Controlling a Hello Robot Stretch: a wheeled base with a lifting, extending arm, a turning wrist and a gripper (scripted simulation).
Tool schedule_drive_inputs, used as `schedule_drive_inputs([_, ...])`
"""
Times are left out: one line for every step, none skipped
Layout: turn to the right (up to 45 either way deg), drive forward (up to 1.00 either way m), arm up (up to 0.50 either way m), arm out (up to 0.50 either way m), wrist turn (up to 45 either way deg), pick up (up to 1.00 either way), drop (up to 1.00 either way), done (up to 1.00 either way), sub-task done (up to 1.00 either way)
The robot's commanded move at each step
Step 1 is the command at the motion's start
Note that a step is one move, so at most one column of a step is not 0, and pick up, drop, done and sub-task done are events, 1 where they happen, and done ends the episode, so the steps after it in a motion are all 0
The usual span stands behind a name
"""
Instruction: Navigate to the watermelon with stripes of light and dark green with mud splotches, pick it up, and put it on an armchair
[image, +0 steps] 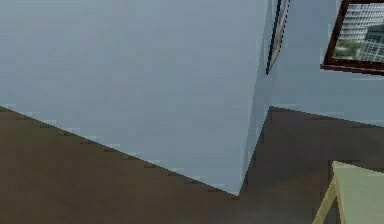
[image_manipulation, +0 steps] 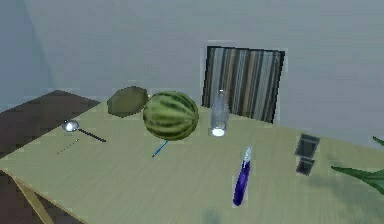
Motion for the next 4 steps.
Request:
schedule_drive_inputs([0.0, 0.0, 0.38, 0.0, 0.0, 0.0, 0.0, 0.0, 0.0])
schedule_drive_inputs([0.0, 0.0, 0.0, 0.48, 0.0, 0.0, 0.0, 0.0, 0.0])
schedule_drive_inputs([0.0, 0.0, 0.0, 0.0, 45.0, 0.0, 0.0, 0.0, 0.0])
schedule_drive_inputs([0.0, 0.0, 0.0, 0.0, 45.0, 0.0, 0.0, 0.0, 0.0])
